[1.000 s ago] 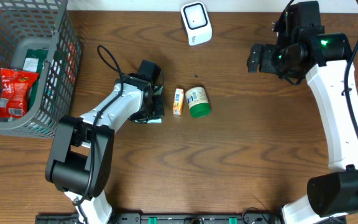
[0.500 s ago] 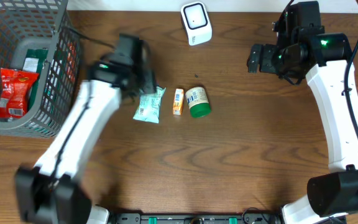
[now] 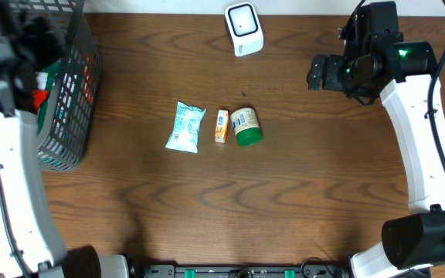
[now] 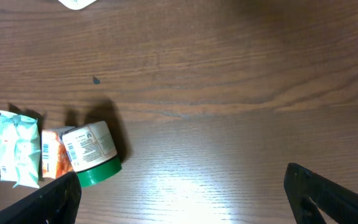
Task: Scan the item barcode
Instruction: 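Retract the left arm back into the grey basket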
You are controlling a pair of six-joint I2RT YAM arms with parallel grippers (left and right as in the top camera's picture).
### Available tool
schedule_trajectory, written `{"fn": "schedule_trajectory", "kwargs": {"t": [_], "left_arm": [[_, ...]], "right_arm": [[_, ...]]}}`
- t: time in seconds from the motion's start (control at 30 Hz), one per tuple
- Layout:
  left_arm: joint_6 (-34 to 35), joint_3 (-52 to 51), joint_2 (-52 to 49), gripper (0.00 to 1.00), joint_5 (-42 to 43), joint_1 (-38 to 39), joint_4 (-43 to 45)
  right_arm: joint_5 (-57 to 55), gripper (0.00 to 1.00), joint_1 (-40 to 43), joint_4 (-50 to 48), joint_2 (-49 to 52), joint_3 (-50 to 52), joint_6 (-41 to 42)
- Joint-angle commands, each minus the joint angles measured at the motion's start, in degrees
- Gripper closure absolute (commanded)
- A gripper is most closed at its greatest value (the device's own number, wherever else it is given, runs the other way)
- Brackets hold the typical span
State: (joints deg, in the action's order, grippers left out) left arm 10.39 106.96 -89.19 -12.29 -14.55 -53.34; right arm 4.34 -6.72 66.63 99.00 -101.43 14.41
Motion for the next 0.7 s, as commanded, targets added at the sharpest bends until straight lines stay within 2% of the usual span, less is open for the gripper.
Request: {"fn": "schedule_trajectory", "kwargs": {"t": [0.0, 0.13, 0.33, 0.4, 0.53, 0.67], "left_arm": [[-2.0, -1.3, -4.3, 0.08, -2.3, -5.4, -0.2], [-7.6, -1.8, -10.5, 0.07, -2.4, -10.3, -0.1], [-9.8, -1.8, -19.7, 0.06, -2.0, -15.0, -0.1], [-10.3, -1.8, -22.7, 0.07, 0.5, -15.9, -0.1], [-15.7, -1.8, -28.4, 0.07, 7.6, -16.8, 0.0], [-19.9, -1.8, -31.9, 0.06, 10.6, -16.8, 0.7]], "right_arm": [[0.2, 0.01, -0.1, 0.0, 0.2, -1.0, -0.5], [0.2, 0.01, -0.1, 0.1, 0.2, -1.0, -0.5], [0.2, 0.01, -0.1, 0.0, 0.2, -1.0, -0.5], [0.2, 0.01, -0.1, 0.0, 0.2, -1.0, -0.5], [0.2, 0.01, -0.1, 0.0, 0.2, -1.0, -0.5], [0.2, 0.01, -0.1, 0.0, 0.2, -1.0, -0.5]]}}
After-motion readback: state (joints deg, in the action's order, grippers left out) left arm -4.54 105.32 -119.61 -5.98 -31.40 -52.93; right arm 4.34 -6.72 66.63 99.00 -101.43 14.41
